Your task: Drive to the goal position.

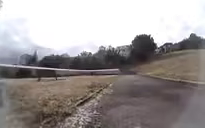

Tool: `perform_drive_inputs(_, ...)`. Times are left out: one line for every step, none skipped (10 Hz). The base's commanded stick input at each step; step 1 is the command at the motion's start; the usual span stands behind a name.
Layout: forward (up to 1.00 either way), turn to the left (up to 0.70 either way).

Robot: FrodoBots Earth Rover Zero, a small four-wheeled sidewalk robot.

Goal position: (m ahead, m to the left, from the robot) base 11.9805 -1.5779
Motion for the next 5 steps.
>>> perform_drive_inputs(0.7,0.0)
perform_drive_inputs(0.7,-0.02)
perform_drive_inputs(0.7,-0.07)
perform_drive_inputs(0.7,-0.12)
perform_drive_inputs(0.7,-0.14)
